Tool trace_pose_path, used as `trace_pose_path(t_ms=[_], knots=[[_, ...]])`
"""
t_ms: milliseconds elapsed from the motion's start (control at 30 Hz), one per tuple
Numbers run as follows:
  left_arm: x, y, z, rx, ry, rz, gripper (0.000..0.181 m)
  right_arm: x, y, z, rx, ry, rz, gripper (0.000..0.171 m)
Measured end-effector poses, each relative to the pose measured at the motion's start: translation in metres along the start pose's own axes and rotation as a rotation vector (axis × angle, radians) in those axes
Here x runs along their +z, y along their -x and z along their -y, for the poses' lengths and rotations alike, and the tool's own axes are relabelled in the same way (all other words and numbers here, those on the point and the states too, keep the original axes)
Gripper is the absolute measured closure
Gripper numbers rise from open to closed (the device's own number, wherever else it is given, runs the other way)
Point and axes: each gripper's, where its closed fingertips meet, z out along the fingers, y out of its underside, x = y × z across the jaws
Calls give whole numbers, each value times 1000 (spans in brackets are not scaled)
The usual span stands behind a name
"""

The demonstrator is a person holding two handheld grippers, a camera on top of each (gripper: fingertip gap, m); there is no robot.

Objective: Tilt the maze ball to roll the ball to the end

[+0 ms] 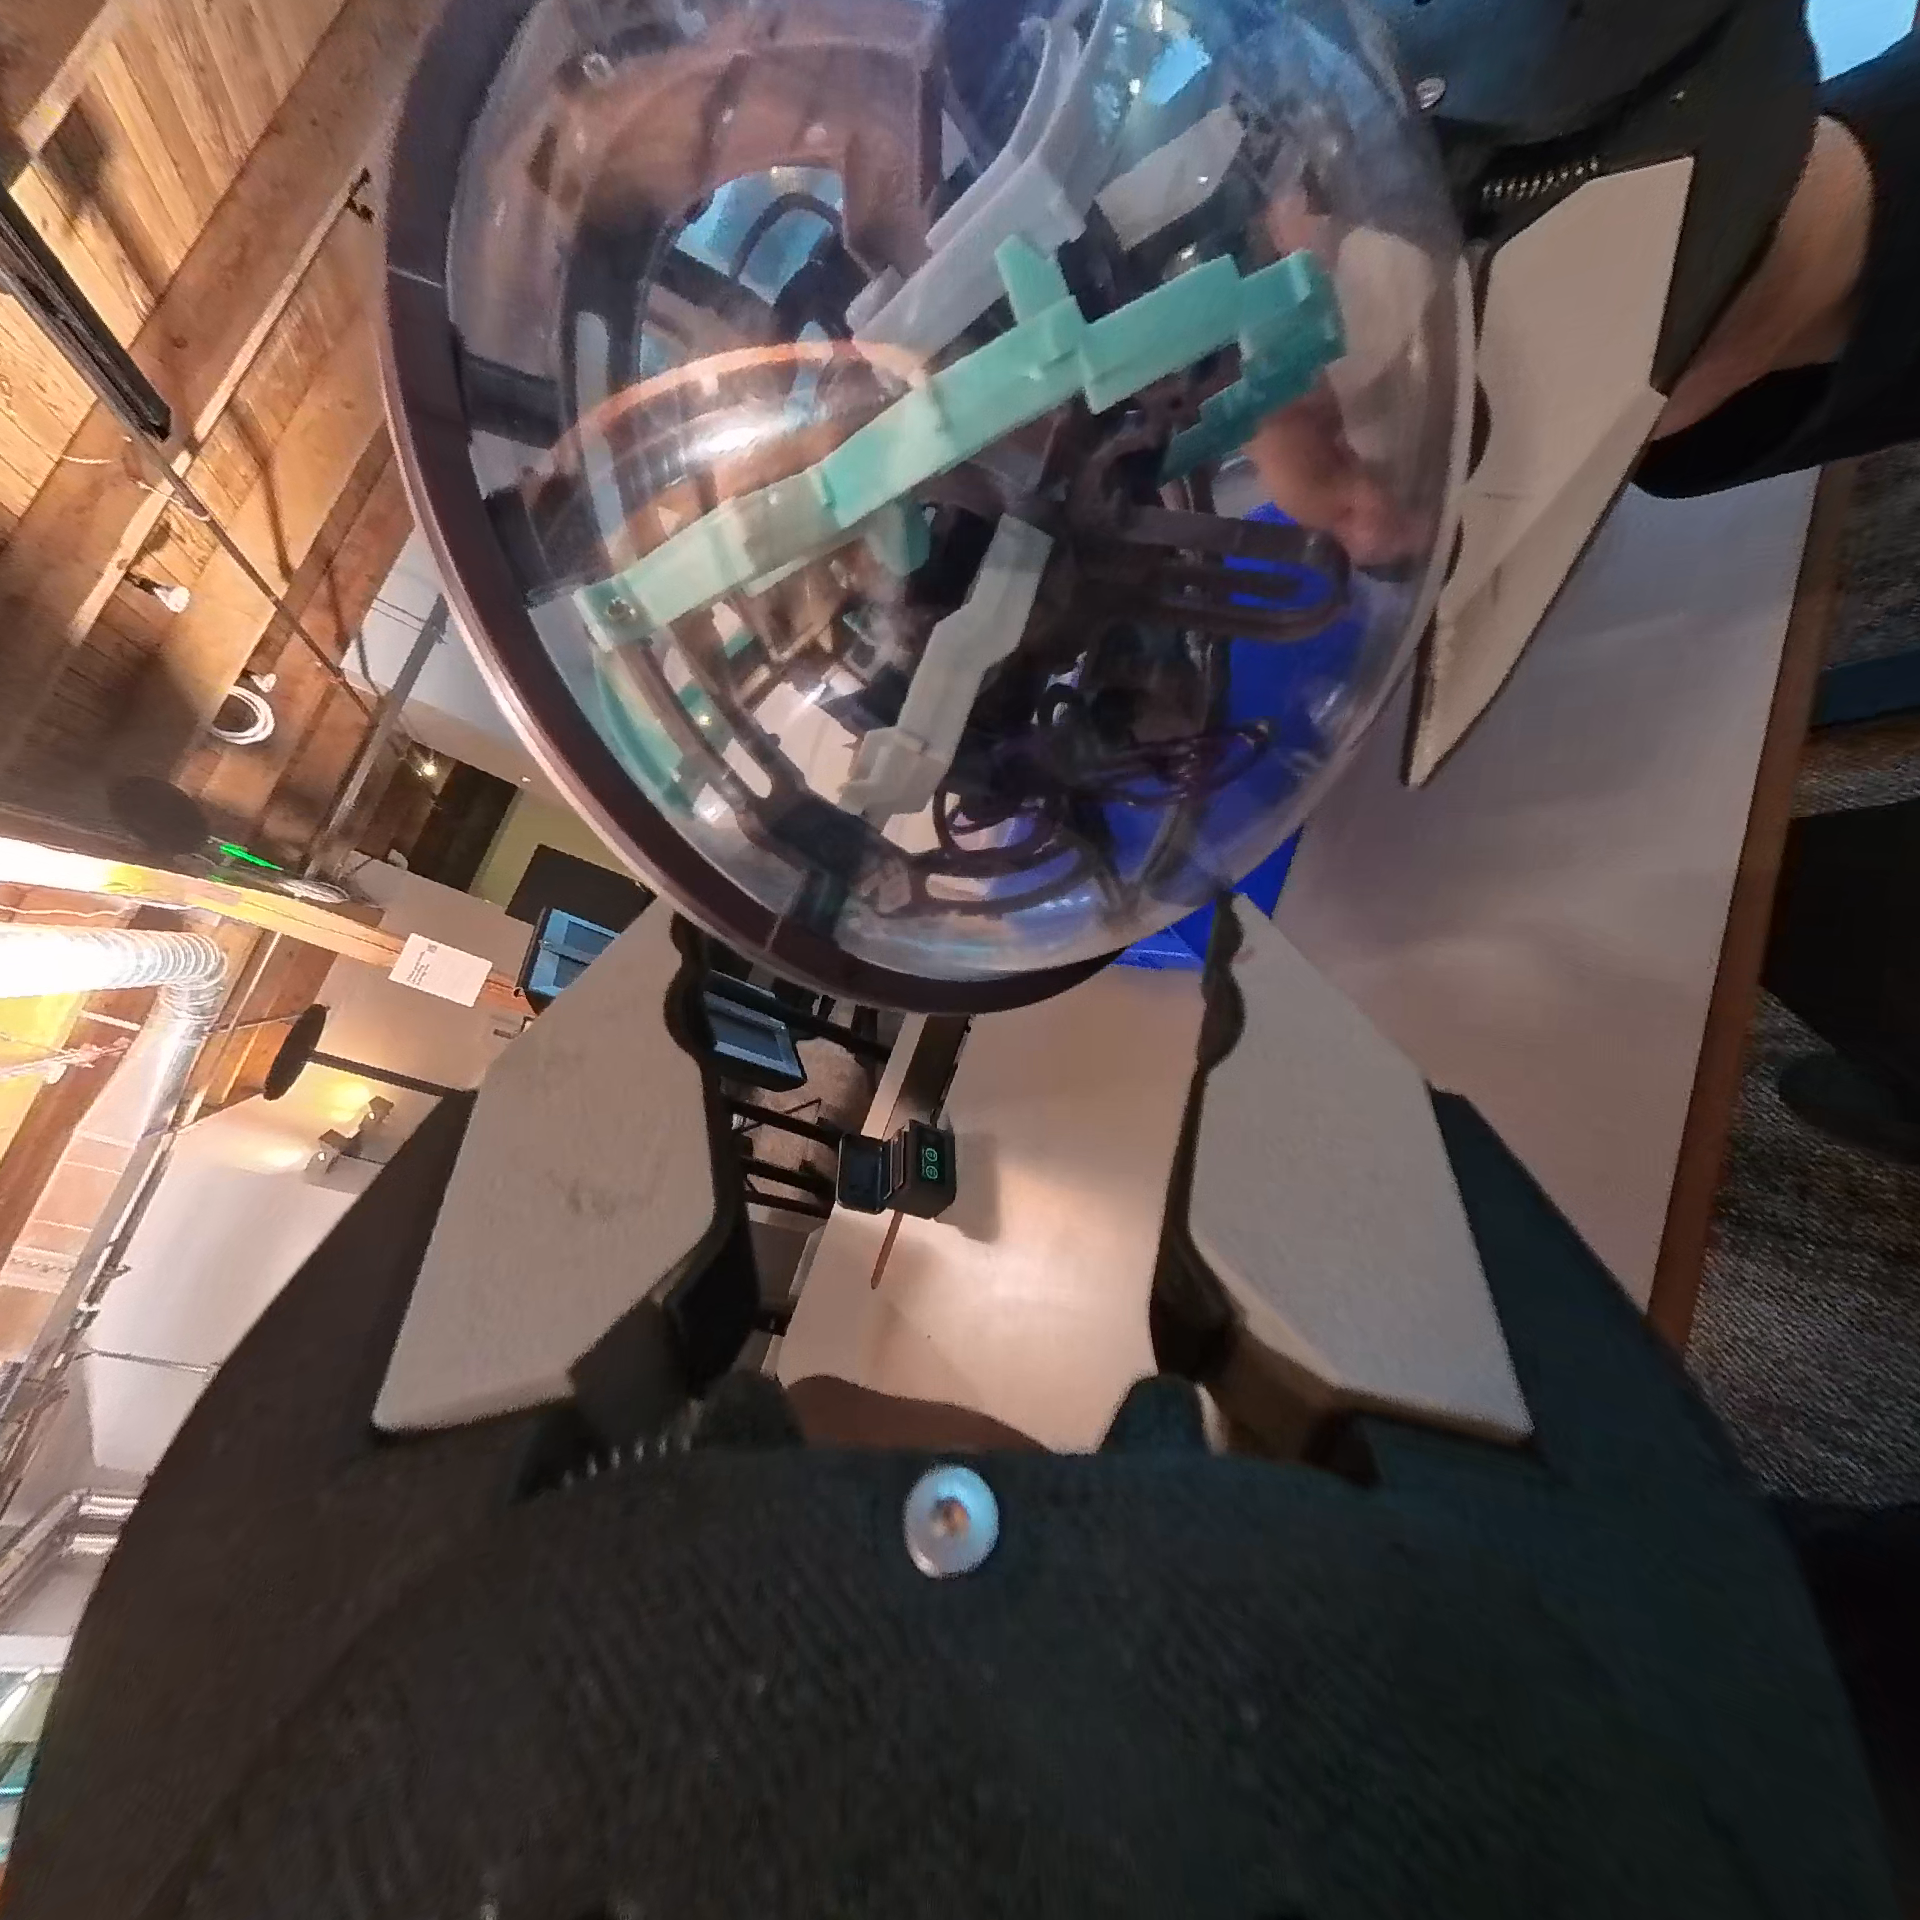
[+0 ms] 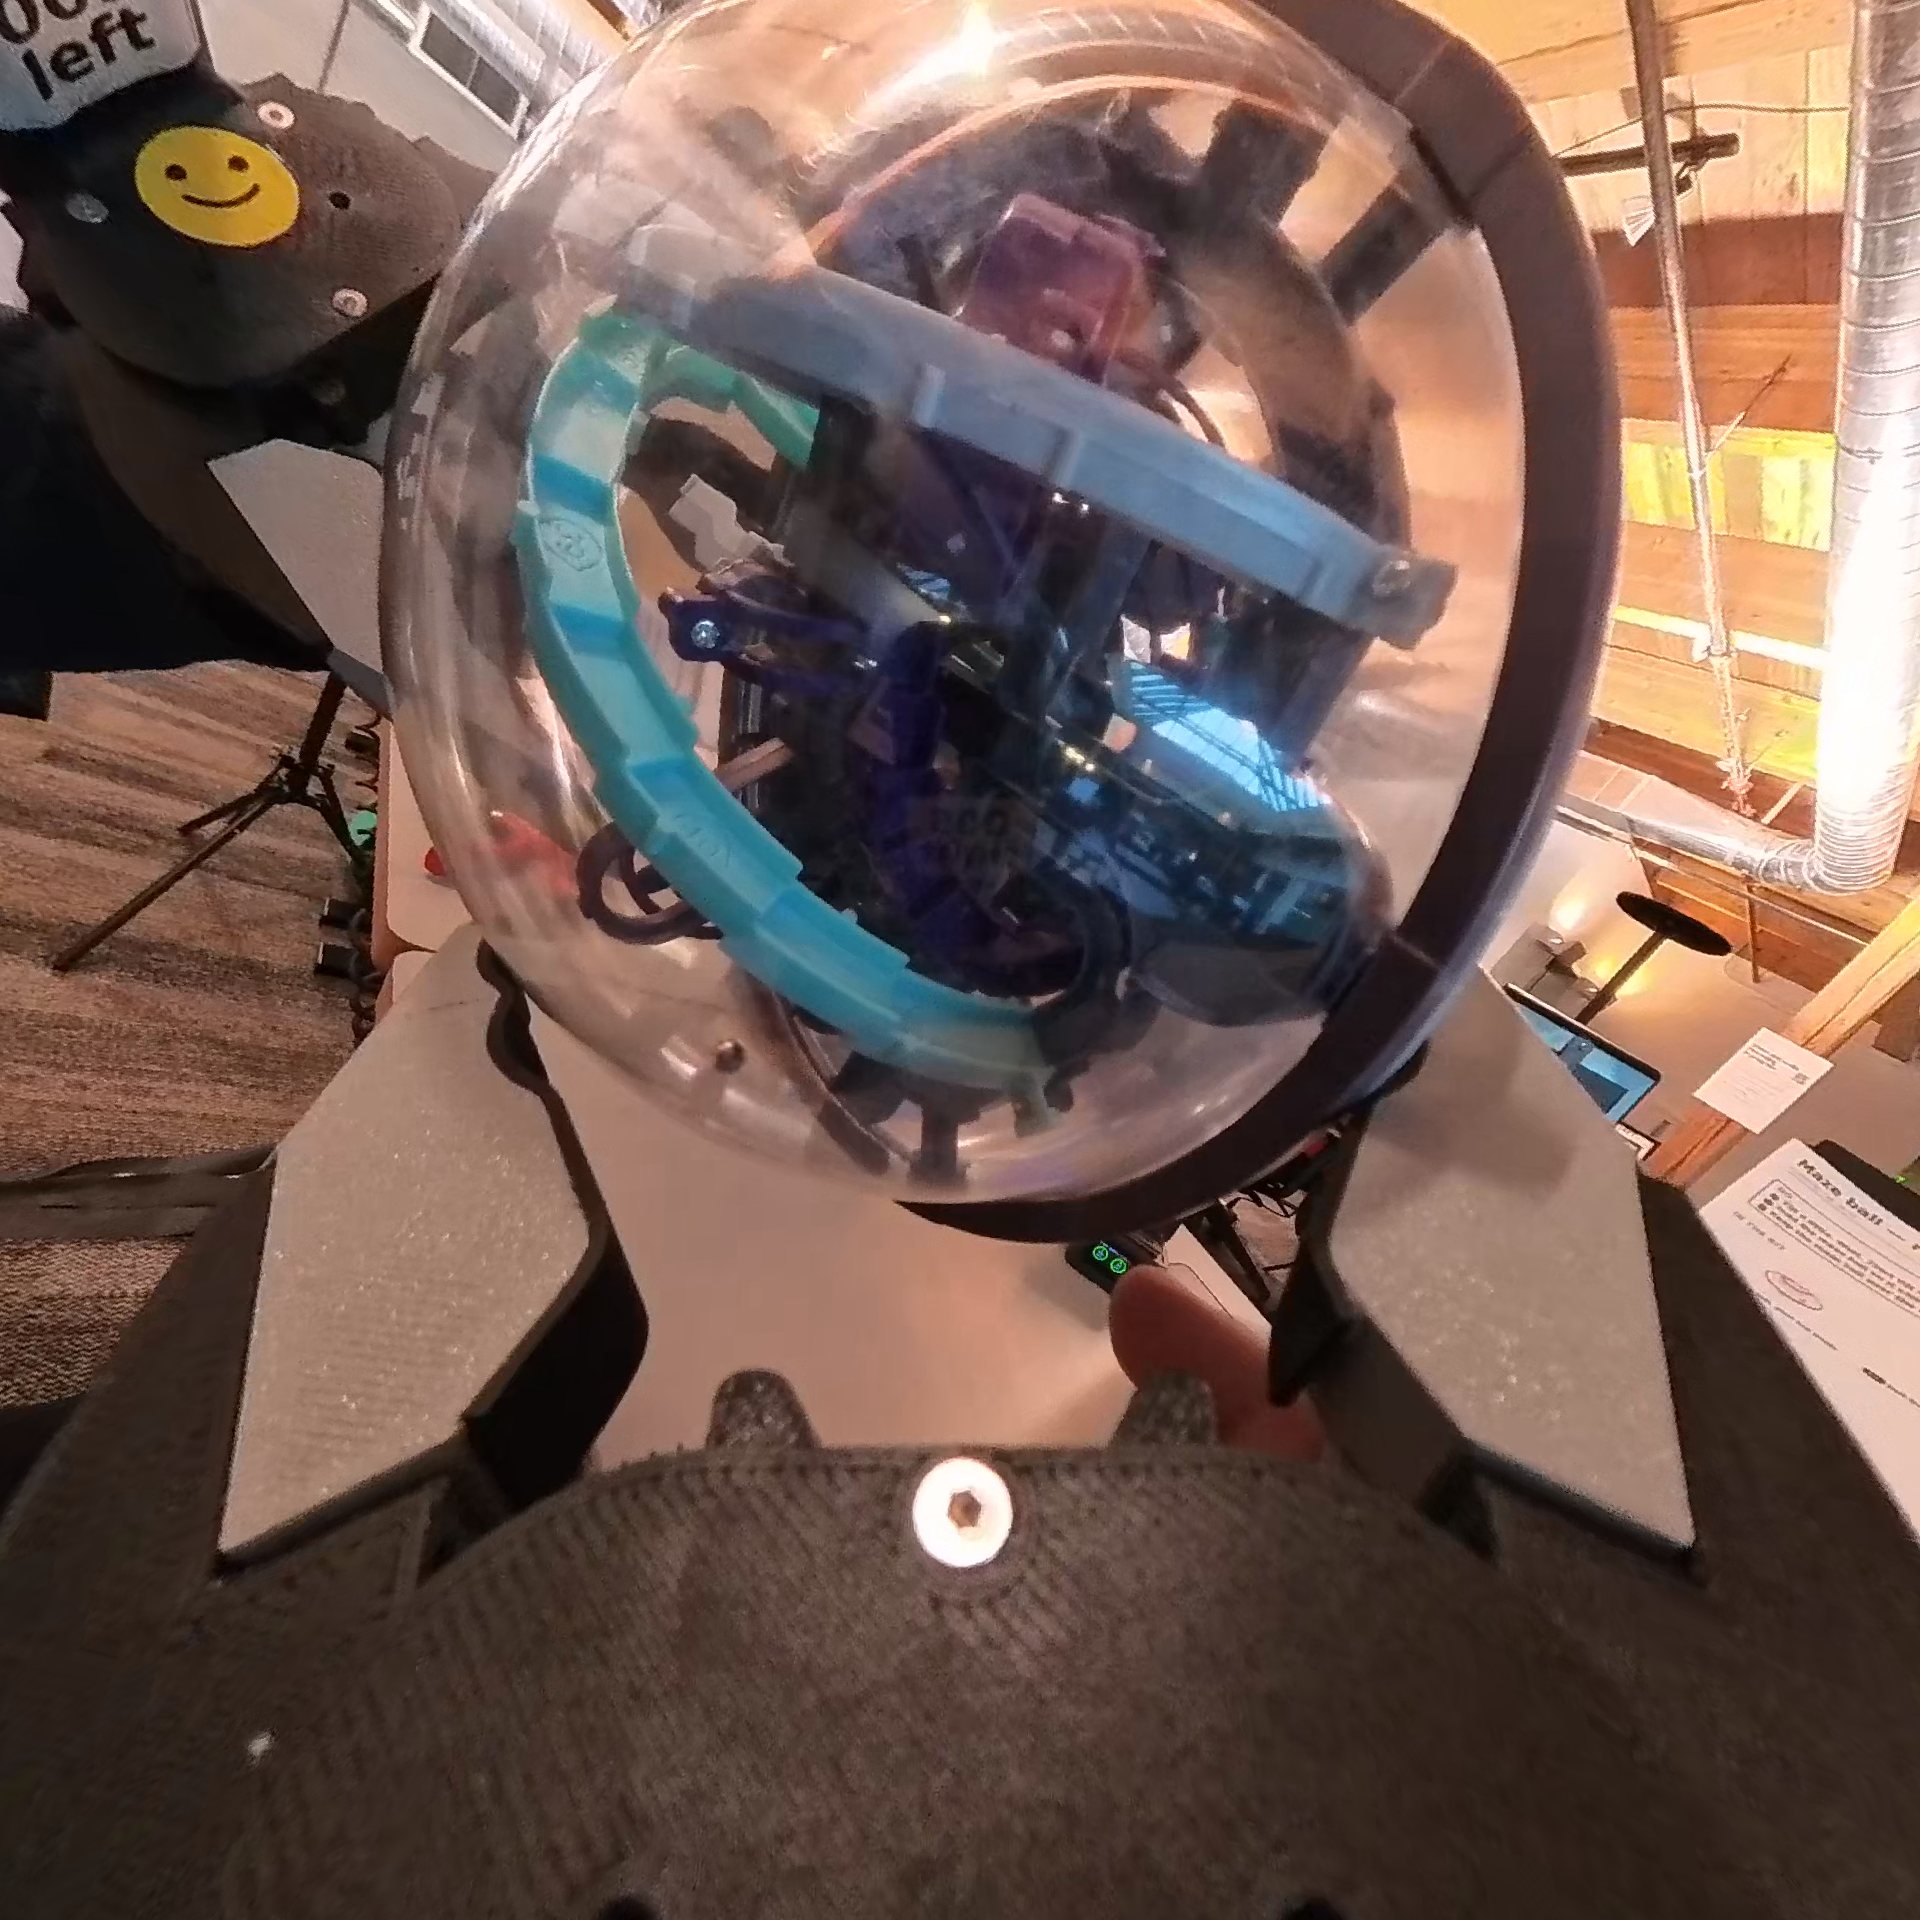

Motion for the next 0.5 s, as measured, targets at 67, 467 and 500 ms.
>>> trace_pose_path(t_ms=[67,467,500], knots=[[1,-1,-1,-2,7,-5,88,0,0,-1,6,0,-1,15],[-2,0,1,20,44,-17,87,2,2,-3,64,-47,10,15],[-3,0,0,23,48,-17,87,2,3,-3,66,-50,9,15]])
